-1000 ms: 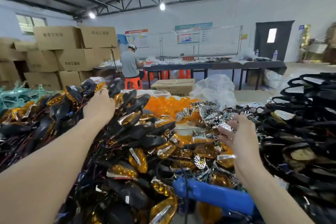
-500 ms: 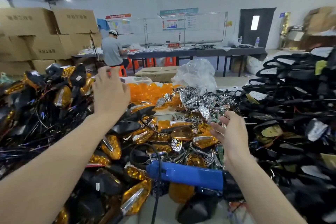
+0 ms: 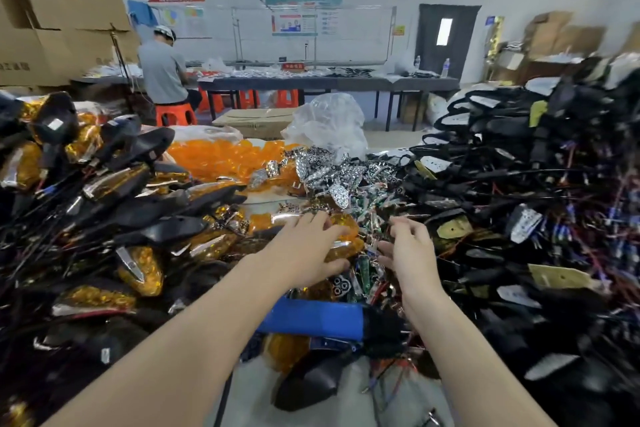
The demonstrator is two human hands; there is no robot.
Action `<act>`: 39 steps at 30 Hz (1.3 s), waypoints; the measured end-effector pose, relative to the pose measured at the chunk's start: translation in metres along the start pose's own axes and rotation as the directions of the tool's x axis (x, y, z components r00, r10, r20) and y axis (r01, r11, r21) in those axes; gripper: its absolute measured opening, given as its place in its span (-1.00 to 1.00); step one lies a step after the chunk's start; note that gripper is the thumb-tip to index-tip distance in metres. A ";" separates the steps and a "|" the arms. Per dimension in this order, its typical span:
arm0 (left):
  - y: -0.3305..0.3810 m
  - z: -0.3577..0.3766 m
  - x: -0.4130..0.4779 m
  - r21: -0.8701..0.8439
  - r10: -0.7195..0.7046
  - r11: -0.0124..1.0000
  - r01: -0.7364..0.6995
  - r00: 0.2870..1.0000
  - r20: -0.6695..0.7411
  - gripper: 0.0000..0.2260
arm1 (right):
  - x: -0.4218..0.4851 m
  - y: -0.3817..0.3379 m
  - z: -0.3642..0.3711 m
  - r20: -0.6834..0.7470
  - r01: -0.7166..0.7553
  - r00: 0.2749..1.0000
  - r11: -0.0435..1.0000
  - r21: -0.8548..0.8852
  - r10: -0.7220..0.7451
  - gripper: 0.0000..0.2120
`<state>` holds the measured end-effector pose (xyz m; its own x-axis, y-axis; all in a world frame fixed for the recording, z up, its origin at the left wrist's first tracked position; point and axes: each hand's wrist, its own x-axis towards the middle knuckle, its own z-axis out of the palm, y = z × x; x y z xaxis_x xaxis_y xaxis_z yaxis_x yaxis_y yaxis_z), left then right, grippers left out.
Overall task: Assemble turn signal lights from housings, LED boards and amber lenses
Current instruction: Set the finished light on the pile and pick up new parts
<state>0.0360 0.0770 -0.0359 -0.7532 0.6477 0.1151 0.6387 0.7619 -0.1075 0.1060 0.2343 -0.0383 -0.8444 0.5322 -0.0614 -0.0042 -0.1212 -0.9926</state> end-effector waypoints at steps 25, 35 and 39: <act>-0.002 -0.004 -0.007 -0.496 -0.228 0.851 0.176 0.973 -0.046 -0.71 | 0.056 -0.021 -0.085 0.414 0.323 0.822 -0.280 -0.904 -0.390 -0.48; 0.005 -0.005 -0.013 -0.708 -0.262 0.692 0.138 0.963 -0.068 -0.78 | 0.065 -0.047 -0.119 0.543 0.499 0.809 -0.225 -0.837 -0.225 -0.42; 0.013 -0.011 -0.016 -0.751 -0.268 0.649 0.125 0.961 -0.071 -0.80 | 0.057 -0.056 -0.122 0.535 0.524 0.807 -0.114 -0.844 -0.251 -0.58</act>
<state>0.0585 0.0769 -0.0285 -0.8836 0.4187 0.2095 0.4379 0.5811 0.6860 0.1237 0.3735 0.0006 -0.9667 0.0117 0.2555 0.0102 0.9999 -0.0074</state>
